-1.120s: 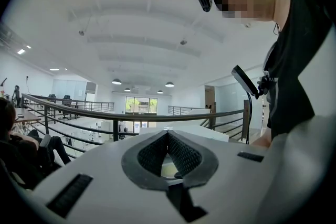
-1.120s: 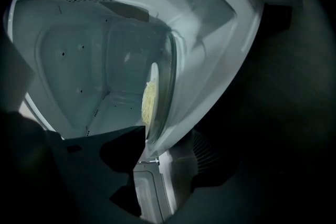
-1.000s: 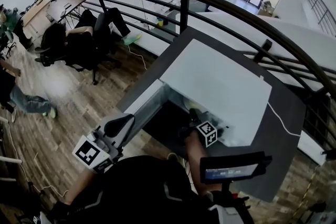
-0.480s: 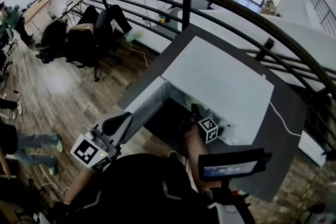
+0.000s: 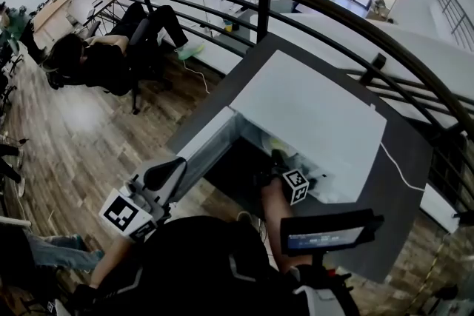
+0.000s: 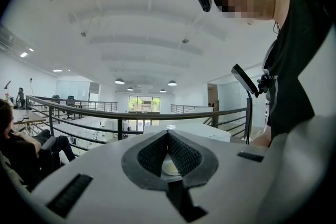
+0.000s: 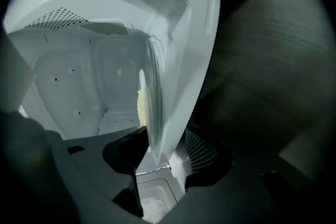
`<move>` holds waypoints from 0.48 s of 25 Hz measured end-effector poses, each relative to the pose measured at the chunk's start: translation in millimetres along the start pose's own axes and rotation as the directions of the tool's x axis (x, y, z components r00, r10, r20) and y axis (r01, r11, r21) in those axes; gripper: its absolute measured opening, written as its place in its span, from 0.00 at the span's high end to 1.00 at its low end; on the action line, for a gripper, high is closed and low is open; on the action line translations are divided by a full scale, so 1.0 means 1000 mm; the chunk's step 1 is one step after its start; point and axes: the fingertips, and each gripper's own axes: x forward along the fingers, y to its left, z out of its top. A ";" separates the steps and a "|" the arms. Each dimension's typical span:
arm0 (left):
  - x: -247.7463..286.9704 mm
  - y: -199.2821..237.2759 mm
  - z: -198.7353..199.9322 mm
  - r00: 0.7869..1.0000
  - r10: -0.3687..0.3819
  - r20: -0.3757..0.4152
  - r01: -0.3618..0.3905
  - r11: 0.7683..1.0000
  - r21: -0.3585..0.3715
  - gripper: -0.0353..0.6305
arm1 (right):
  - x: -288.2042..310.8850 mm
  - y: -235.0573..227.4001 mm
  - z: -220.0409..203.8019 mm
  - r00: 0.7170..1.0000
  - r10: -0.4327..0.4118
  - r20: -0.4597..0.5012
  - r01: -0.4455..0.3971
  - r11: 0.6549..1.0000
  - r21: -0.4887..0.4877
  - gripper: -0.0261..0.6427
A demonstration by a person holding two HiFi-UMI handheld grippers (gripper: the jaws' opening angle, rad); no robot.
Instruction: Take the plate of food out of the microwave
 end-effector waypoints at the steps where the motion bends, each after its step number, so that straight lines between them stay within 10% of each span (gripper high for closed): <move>1: 0.000 0.000 -0.001 1.000 -0.002 -0.001 0.002 1.000 -0.002 0.94 | -0.001 0.000 -0.001 1.000 0.005 -0.001 -0.005 1.000 0.002 0.64; 12: -0.009 -0.002 -0.001 1.000 -0.020 0.010 0.020 1.000 -0.015 0.94 | -0.014 0.011 -0.007 0.998 0.062 0.019 -0.062 0.997 0.040 0.84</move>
